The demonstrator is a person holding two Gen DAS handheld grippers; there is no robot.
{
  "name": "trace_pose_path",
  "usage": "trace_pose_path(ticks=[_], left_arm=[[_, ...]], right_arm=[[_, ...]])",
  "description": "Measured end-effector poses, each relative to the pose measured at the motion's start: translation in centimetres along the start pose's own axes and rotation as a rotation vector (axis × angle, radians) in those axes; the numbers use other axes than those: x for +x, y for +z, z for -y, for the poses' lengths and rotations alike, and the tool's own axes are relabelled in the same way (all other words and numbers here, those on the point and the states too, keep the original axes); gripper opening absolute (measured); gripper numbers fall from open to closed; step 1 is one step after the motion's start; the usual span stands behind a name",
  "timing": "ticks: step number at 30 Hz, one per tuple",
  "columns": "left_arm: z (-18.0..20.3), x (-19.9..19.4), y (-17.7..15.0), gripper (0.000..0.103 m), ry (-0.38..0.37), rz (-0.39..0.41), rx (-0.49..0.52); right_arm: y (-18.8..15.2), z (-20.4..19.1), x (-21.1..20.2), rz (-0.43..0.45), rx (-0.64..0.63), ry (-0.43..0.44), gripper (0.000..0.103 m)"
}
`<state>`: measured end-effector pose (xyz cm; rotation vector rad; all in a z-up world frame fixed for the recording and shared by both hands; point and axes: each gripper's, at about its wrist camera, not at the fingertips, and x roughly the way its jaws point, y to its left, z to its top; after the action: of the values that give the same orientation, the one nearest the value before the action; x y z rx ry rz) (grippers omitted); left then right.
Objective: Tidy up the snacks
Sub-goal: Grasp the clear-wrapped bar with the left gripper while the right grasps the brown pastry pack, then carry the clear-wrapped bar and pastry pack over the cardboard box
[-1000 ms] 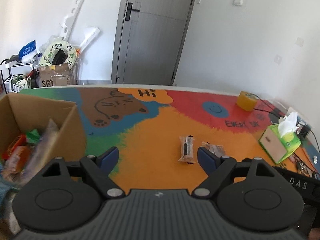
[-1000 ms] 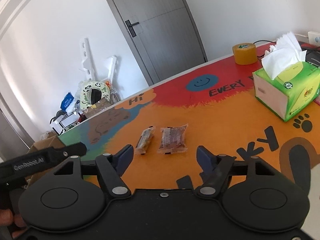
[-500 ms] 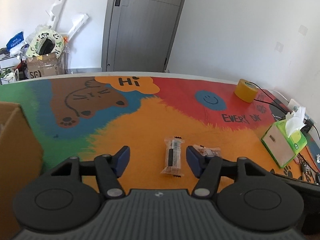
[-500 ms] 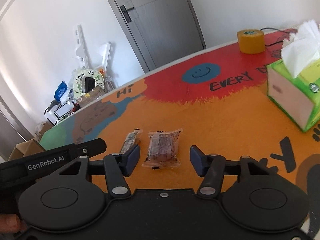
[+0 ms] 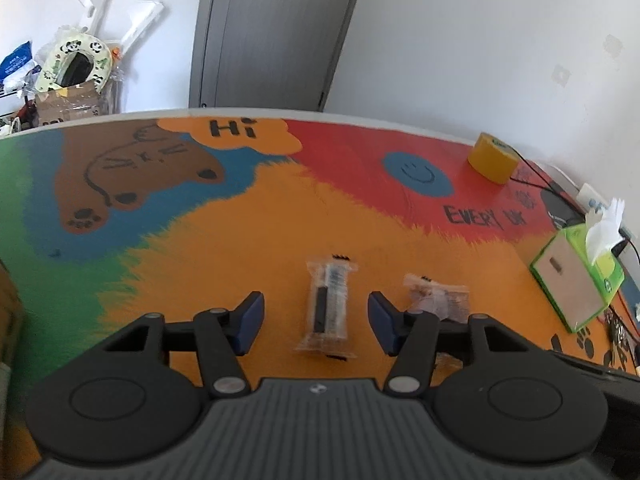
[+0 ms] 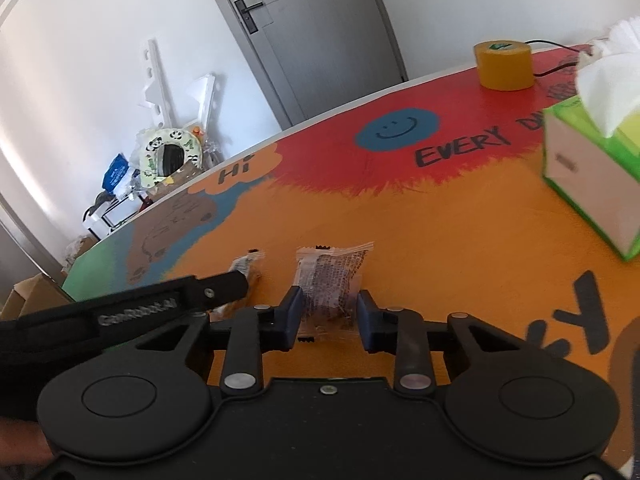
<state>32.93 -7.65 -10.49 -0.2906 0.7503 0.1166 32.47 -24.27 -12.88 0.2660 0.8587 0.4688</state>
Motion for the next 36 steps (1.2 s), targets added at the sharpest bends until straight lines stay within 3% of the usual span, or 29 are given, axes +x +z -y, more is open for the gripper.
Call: trace_pose_path(ticks=[4,10,14,18,21,22,23,36], left_arm=[[0.8,0.2,-0.4,0.055,0.000,0.020,0.030],[0.7,0.2,-0.6,0.024,0.010,0.031,0.033],[0.0,-0.2,-0.7,0.018,0.005,0.031,0.013],[-0.8,-0.9,-1.1,0.018,-0.002,0.029,-0.009],[-1.2,-1.4,-1.4,0.018,-0.007,0.027,-0.023],[-1.3,-1.6,-1.5,0.018,-0.008,0.028,-0.027],[-1.4,-1.8,-1.6,0.018,-0.008,0.028,-0.031],[-2.5,-5.6,-3.3,0.018,-0.030,0.050,-0.025]], right_arm=[[-0.1,0.7,-0.7,0.001,0.000,-0.034,0.030],[0.4,0.3,-1.5,0.026,-0.030,-0.109,0.032],[0.8,0.2,-0.9,0.043,-0.018,-0.094,0.055],[0.7,0.0,0.5,0.024,-0.021,-0.109,0.061],[0.1,-0.8,0.6,0.037,-0.072,-0.146,0.056],[0.0,-1.0,0.4,0.032,-0.082,-0.152,0.043],[-0.1,-1.0,0.3,0.029,-0.083,-0.150,0.038],[-2.8,-1.6,-3.1,0.056,0.009,-0.098,0.035]])
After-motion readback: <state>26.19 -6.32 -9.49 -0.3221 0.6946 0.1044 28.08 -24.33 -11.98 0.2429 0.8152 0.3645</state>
